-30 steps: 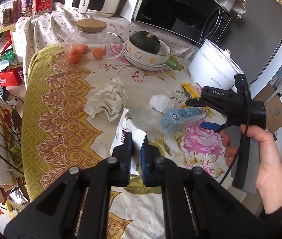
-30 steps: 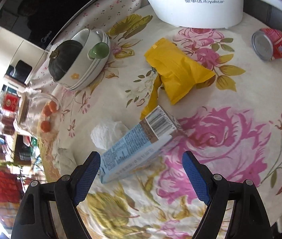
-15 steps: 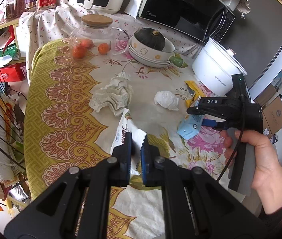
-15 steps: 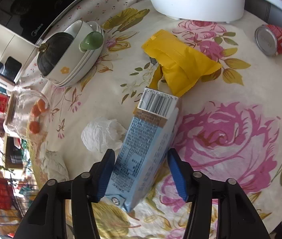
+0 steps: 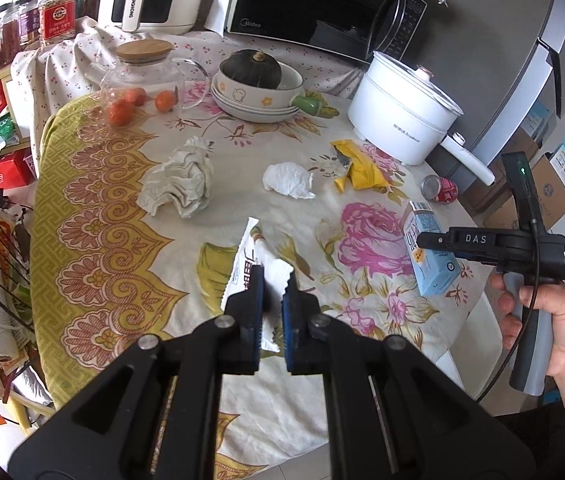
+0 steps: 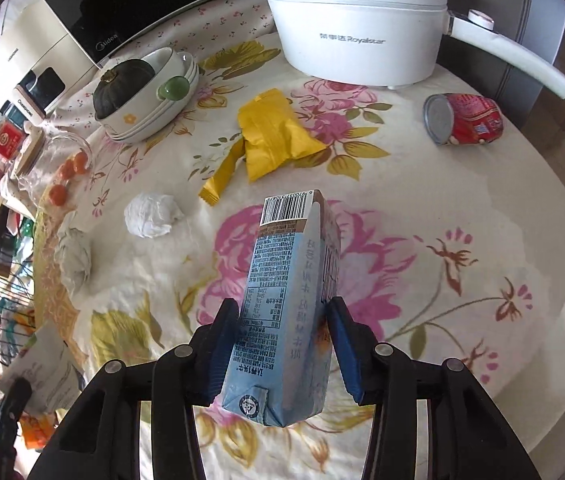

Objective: Collect trash
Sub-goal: 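Carry the pecan packet and milk carton with both tools over the white bin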

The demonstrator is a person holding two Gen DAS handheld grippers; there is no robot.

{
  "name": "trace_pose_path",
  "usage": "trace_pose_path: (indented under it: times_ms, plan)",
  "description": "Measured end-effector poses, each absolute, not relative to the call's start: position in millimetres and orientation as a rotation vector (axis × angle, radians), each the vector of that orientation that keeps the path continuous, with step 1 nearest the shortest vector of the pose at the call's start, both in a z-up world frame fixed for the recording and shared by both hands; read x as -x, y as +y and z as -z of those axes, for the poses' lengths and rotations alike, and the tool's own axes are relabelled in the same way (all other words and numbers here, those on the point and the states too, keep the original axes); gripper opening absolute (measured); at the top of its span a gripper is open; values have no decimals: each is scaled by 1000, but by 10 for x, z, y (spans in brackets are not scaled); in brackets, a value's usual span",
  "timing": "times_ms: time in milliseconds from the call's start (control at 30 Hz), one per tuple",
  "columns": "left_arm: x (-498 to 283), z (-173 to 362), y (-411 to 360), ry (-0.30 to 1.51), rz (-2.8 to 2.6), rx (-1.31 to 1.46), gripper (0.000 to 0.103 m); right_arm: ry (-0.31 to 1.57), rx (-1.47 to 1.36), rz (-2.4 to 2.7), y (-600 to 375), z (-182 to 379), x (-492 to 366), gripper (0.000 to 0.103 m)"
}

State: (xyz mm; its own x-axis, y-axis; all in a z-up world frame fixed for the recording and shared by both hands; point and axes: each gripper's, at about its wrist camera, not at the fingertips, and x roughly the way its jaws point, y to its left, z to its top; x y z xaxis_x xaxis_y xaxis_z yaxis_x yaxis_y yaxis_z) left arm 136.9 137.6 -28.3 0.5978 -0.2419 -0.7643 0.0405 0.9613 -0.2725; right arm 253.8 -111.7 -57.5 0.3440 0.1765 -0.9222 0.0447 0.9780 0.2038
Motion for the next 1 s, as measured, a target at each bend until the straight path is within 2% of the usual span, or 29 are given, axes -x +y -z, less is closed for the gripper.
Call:
trace_pose_path:
  times_ms: [600,1000]
  plan:
    - [-1117,56,214,879,420,152,9,1155,-153,-140,-2181,370,-1536,46]
    - [-1044,358,-884,959,640,31,9,1168,-231,-94,-3146,478,-1164,46]
